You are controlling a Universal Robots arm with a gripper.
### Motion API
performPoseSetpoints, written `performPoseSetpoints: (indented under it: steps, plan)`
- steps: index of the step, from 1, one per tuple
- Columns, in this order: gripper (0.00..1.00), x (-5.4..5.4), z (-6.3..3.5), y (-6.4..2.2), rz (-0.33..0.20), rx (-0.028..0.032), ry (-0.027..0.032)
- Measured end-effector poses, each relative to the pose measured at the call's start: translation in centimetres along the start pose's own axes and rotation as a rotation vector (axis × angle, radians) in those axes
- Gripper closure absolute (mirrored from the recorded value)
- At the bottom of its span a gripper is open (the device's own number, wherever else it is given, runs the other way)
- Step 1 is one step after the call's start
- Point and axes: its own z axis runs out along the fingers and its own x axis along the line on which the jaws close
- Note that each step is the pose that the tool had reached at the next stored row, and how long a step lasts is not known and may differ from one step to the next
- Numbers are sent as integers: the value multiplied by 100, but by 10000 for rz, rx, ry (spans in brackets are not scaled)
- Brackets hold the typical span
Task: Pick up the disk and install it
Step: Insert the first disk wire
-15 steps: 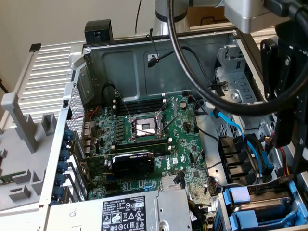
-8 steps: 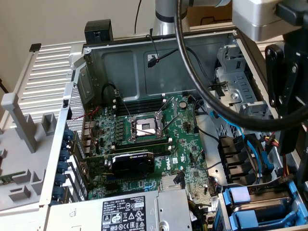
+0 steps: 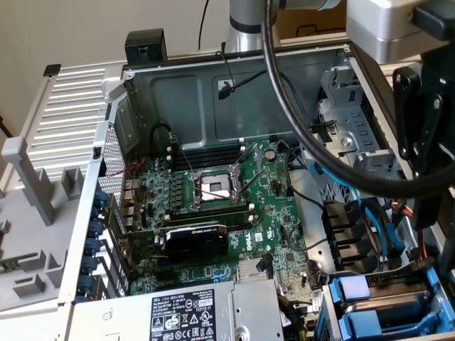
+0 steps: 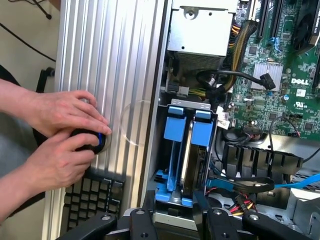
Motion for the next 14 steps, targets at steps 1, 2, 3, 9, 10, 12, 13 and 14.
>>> performPoseSetpoints:
  steps: [1,2,3,9,10,12,13,14]
  plan:
    - [57,5,1,-2,-20,-1,-20]
    - [57,10,2,-4,-37,-3,-45]
    - [57,14,3,-6,-55,-13,-78]
    - [57,18,6,-7,-199,-251,-667]
    - [57,18,6,-7,-214,-269,-816]
    - [57,20,6,-13,-228,-262,-1047]
    - [57,22,7,-18,-234,-251,-1148]
    - [57,24,8,-23,-242,-242,-1238]
